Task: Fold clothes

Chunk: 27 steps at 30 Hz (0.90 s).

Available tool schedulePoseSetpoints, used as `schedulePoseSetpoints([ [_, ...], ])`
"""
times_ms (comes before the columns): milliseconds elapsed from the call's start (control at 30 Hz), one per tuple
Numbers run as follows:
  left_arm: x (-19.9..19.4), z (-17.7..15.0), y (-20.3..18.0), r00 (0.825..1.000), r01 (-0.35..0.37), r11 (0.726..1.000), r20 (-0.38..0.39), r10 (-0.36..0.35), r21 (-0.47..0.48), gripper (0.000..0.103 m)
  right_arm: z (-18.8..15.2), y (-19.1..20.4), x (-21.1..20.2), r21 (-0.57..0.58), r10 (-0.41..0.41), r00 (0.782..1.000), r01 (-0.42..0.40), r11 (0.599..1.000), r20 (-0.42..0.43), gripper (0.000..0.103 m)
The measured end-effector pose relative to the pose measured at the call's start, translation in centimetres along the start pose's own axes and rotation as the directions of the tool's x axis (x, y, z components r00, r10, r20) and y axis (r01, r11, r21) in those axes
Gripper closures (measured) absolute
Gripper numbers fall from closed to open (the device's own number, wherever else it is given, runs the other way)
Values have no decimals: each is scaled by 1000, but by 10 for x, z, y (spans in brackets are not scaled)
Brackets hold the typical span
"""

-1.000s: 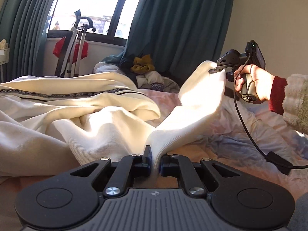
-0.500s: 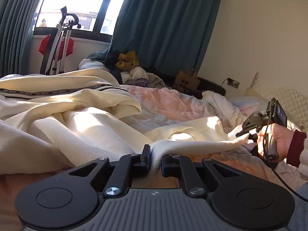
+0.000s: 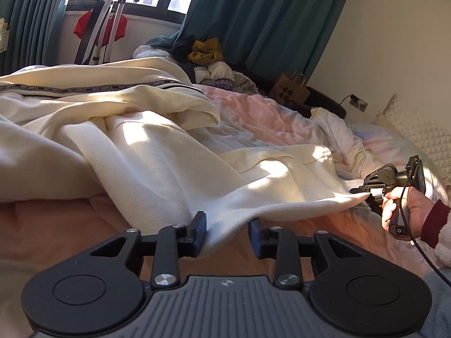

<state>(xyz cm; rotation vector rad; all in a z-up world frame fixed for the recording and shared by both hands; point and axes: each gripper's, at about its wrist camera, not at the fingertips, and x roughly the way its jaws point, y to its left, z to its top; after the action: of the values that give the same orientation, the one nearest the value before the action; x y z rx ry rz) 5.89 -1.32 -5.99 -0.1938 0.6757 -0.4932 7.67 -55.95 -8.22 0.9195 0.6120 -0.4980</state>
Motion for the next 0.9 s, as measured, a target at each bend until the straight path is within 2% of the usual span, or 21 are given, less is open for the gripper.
schedulePoseSetpoints([
  [33, -4, 0, 2, 1000, 5, 1000, -7, -5, -20, 54, 1, -1, -1, 1, 5, 1000, -5, 1000, 2, 94],
  [67, -10, 0, 4, 1000, 11, 999, -4, -11, -42, 44, 2, -2, -1, 6, 11, 1000, -11, 1000, 4, 94],
  [100, -17, 1, 7, 1000, 14, 998, 6, -13, -69, 40, 3, -4, -1, 10, 15, 1000, -15, 1000, 6, 94],
  [200, -37, 3, 24, 999, 26, 984, 37, -20, -175, 36, 5, -7, -2, 25, 22, 1000, -23, 999, 17, 94],
  [267, -50, 4, 46, 998, 33, 955, 62, -16, -294, 30, 7, -8, -2, 35, 27, 999, -28, 999, 31, 94],
  [300, -55, 5, 63, 997, 30, 922, 77, -1, -386, 25, 7, -9, -2, 44, 32, 999, -33, 998, 41, 95],
  [333, -60, 4, 80, 996, 29, 879, 91, 16, -476, 25, 8, -11, -2, 58, 40, 998, -43, 997, 54, 95],
  [400, -70, -1, 123, 991, 39, 745, 124, 59, -666, 25, 11, -12, -5, 76, 62, 994, -69, 995, 90, 95],
  [500, -81, -9, 174, 979, 57, 573, 159, 129, -818, 25, 16, -9, -10, 65, 88, 983, -99, 993, 159, 95],
  [567, -84, -11, 196, 969, 62, 499, 173, 179, -864, 25, 19, -6, -11, 57, 90, 977, -103, 993, 196, 95],
  [600, -82, -11, 204, 966, 51, 473, 163, 199, -879, 25, 19, -5, -11, 56, 89, 974, -102, 993, 208, 95],
  [667, -75, -9, 213, 962, 33, 445, 150, 230, -895, 27, 20, -4, -8, 55, 76, 974, -90, 994, 215, 95],
  [733, -68, -7, 222, 957, 26, 417, 143, 252, -908, 38, 19, -2, -4, 52, 63, 974, -76, 996, 217, 95],
  [767, -65, -5, 227, 957, 24, 409, 139, 256, -912, 46, 19, -2, -3, 53, 60, 974, -73, 996, 218, 95],
  [867, -61, 2, 243, 955, -6, 382, 108, 276, -924, 81, 19, -4, 0, 59, 58, 973, -73, 996, 224, 95],
  [900, -63, 2, 246, 955, -6, 370, 105, 277, -929, 86, 19, -4, 1, 65, 63, 971, -80, 995, 229, 95],
])
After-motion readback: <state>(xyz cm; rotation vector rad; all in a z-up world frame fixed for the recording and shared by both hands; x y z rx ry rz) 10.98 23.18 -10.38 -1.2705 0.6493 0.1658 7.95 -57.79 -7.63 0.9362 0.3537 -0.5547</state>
